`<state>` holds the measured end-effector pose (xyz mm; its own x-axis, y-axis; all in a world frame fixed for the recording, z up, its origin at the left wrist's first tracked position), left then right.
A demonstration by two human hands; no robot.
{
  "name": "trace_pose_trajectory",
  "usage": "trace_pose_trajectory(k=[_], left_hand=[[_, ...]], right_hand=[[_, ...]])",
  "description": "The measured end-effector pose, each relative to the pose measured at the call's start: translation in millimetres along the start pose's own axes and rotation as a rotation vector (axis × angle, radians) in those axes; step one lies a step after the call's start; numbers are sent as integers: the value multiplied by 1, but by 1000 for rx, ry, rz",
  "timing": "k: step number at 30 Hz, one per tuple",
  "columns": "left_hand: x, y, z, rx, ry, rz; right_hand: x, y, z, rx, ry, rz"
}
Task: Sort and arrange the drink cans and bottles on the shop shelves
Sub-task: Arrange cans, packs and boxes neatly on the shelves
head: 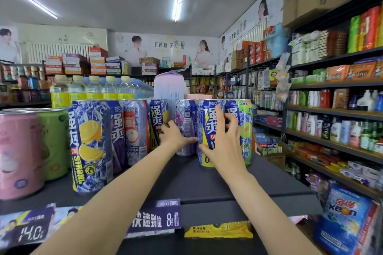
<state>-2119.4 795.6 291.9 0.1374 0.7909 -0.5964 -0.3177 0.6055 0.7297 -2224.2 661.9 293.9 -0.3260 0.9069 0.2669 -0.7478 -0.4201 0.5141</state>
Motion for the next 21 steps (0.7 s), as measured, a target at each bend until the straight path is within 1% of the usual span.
trace_pose_trajectory(k=[4, 8, 11, 13, 15, 16, 21], left_hand=[[2, 5, 5, 6, -50, -47], [13, 15, 12, 86, -65, -160], [17, 9, 9, 132, -13, -220], [16, 1, 3, 113, 51, -126], [15, -3, -2, 51, 88, -12], [14, -3, -3, 20, 91, 8], [16, 3, 2, -44, 52, -28]], right_hand=[[1, -1, 0, 0, 4, 0], [2, 0, -2, 4, 1, -3], [2, 1, -2, 0, -2, -2], [2, 1, -3, -9, 0, 4], [1, 1, -4, -10, 2, 5], [1, 1, -4, -7, 2, 4], [0, 2, -3, -7, 2, 18]])
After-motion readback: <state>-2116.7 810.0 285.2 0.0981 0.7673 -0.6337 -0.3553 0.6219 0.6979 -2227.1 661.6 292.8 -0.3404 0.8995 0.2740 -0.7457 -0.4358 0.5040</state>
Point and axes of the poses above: each hand's wrist, its own z-axis towards the middle knuckle, its own y-axis out of the back of the hand, x = y × z, the point moved 6 cm from there along z, towards the middle knuckle, and after that the axes turned 1 degree about y, right-handed, at the moved point
